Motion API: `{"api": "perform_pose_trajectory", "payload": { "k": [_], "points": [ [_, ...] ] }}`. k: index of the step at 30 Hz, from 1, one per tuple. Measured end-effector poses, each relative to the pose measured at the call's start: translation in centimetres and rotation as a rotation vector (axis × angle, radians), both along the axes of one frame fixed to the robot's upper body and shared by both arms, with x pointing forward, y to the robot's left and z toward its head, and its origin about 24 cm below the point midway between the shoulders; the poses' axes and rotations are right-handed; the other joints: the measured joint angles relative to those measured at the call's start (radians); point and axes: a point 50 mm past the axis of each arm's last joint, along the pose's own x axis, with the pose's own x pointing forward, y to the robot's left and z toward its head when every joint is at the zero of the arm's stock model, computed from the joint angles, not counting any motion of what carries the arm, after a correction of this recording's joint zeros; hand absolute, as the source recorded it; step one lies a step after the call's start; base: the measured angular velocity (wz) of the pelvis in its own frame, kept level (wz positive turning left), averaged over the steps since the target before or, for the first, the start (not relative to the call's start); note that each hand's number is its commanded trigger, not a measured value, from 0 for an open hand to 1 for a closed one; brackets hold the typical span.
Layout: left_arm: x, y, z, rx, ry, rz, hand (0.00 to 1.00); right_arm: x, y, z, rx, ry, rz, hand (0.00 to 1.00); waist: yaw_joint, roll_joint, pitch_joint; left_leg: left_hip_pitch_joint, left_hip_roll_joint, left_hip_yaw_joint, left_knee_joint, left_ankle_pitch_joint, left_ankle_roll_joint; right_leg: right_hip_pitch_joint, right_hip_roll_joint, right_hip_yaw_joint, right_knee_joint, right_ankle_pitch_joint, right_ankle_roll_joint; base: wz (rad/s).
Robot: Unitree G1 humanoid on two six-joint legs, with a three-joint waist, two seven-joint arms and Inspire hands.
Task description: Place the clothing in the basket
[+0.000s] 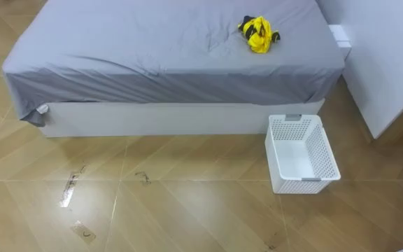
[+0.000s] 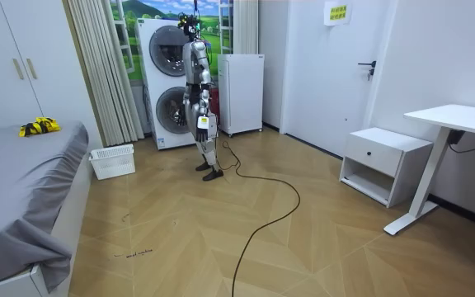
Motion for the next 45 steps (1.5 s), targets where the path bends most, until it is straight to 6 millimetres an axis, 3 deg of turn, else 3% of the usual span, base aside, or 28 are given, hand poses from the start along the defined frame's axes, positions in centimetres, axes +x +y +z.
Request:
{"api": "perform_pose_trajectory", "payload": {
  "k": [24, 30, 33, 35, 36, 39, 40, 42, 43, 44, 45],
  "points": [
    [-0.6, 0.1, 0.0, 0.000, 0.001, 0.023, 0.00, -0.2, 0.0, 0.0, 0.009, -0.003, -0.026, 0.00, 0.000, -0.004, -0.0017, 0.001, 0.000, -0.004, 0.001, 0.000, 0.000, 0.003, 0.000, -0.002, -0.001, 0.000, 0.000, 0.00],
    [-0.7, 0.1, 0.0, 0.002, 0.000, 0.041, 0.00, 0.0, 0.1, 0.0, 0.015, -0.009, -0.024, 0.00, 0.002, 0.001, -0.0032, -0.010, 0.013, -0.001, 0.012, -0.009, -0.003, -0.009, 0.006, -0.002, 0.005, -0.002, -0.003, -0.02],
    [-0.8, 0.3, 0.0, 0.007, -0.002, 0.049, 0.00, 0.8, 0.1, 0.1, 0.007, -0.018, 0.018, 0.00, 0.004, 0.006, -0.0064, -0.048, 0.026, 0.008, 0.076, -0.034, -0.011, -0.035, 0.009, -0.046, 0.038, -0.018, -0.010, -0.11],
    [-0.6, 0.5, 0.1, 0.012, -0.013, 0.053, 0.00, 1.2, 0.2, 0.1, 0.005, -0.022, 0.041, 0.00, 0.004, 0.007, -0.0044, -0.110, 0.046, 0.019, 0.206, -0.072, -0.027, -0.050, 0.017, -0.071, 0.059, -0.035, -0.021, -0.10],
    [-0.7, 0.5, 0.1, 0.011, -0.014, 0.063, 0.00, 1.2, 0.2, 0.1, 0.005, -0.020, 0.043, 0.00, 0.006, 0.009, -0.0033, -0.124, 0.051, 0.024, 0.240, -0.072, -0.029, -0.050, 0.017, -0.072, 0.065, -0.040, -0.024, 0.00],
    [-1.0, 1.0, 0.2, 0.010, -0.017, 0.105, 0.00, 1.1, 0.1, 0.1, 0.012, -0.025, 0.033, 0.00, 0.003, 0.011, -0.0012, -0.225, 0.068, 0.025, 0.468, -0.068, -0.033, -0.037, 0.021, -0.066, 0.078, -0.065, -0.046, 0.11],
    [-1.2, 1.0, 0.2, 0.011, -0.012, 0.105, 0.00, 1.0, 0.0, 0.1, 0.014, -0.025, 0.020, 0.00, 0.003, 0.012, 0.0062, -0.294, 0.076, 0.018, 0.586, -0.056, -0.036, -0.026, 0.025, -0.052, 0.097, -0.081, -0.054, 0.08],
    [-1.8, 0.7, 0.1, 0.008, 0.005, 0.084, 0.00, 0.9, -0.1, 0.1, 0.008, -0.023, 0.009, 0.00, 0.005, 0.011, 0.0035, -0.367, 0.057, 0.010, 0.541, -0.068, -0.026, -0.024, 0.013, -0.048, 0.125, -0.111, -0.056, 0.03],
    [-2.4, 0.5, 0.1, 0.004, 0.024, 0.073, 0.00, 1.0, -0.2, 0.1, 0.005, -0.021, 0.009, 0.00, 0.011, 0.011, 0.0041, -0.430, 0.043, 0.007, 0.460, -0.057, -0.036, -0.025, 0.003, -0.046, 0.137, -0.131, -0.053, -0.13],
    [-3.1, 0.3, 0.0, 0.001, 0.043, 0.074, 0.00, 0.9, -0.3, 0.2, 0.001, -0.013, 0.016, 0.00, 0.021, 0.011, 0.0041, -0.486, 0.037, 0.007, 0.357, -0.024, -0.056, -0.022, -0.009, -0.044, 0.140, -0.147, -0.049, -0.22],
    [-3.4, 0.2, 0.0, 0.001, 0.051, 0.077, 0.00, 0.8, -0.4, 0.2, -0.001, -0.010, 0.019, 0.00, 0.030, 0.014, 0.0044, -0.509, 0.040, 0.007, 0.301, 0.007, -0.060, -0.015, -0.014, -0.044, 0.140, -0.156, -0.046, -0.36]
  ]
}}
